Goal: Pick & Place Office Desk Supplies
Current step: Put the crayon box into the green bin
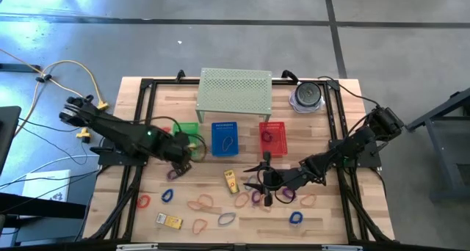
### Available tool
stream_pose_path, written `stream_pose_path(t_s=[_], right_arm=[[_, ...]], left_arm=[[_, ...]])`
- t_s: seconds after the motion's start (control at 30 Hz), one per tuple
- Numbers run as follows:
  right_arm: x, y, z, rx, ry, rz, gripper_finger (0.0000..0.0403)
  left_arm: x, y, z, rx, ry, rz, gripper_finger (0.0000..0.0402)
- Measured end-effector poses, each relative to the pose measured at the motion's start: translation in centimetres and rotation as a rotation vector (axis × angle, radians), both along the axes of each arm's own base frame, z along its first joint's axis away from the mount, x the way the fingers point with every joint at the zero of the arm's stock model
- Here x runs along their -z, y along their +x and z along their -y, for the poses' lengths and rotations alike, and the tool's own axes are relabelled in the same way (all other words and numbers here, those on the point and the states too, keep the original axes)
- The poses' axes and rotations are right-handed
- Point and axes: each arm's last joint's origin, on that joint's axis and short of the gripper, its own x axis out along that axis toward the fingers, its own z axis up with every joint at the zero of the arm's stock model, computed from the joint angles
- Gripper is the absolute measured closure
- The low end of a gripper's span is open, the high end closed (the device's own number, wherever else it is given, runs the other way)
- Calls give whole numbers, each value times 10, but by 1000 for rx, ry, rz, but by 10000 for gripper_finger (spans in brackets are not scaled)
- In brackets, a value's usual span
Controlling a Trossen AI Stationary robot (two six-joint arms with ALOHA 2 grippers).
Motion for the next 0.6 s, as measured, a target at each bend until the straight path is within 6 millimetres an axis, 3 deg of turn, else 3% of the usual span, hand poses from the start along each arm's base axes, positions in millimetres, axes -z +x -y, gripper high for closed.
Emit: stream_pose_path(t_s=[0.23, 0.4, 0.6], right_arm=[[0, 0, 0, 0, 0, 0, 220], [0, 0, 0, 0, 0, 0, 220], [0, 0, 0, 0, -2, -2, 220]], left_arm=[[-3, -6, -40, -278, 135, -34, 262], [0, -2, -57, -265, 155, -67, 262], [7, 4, -63, -299, 137, -105, 262]])
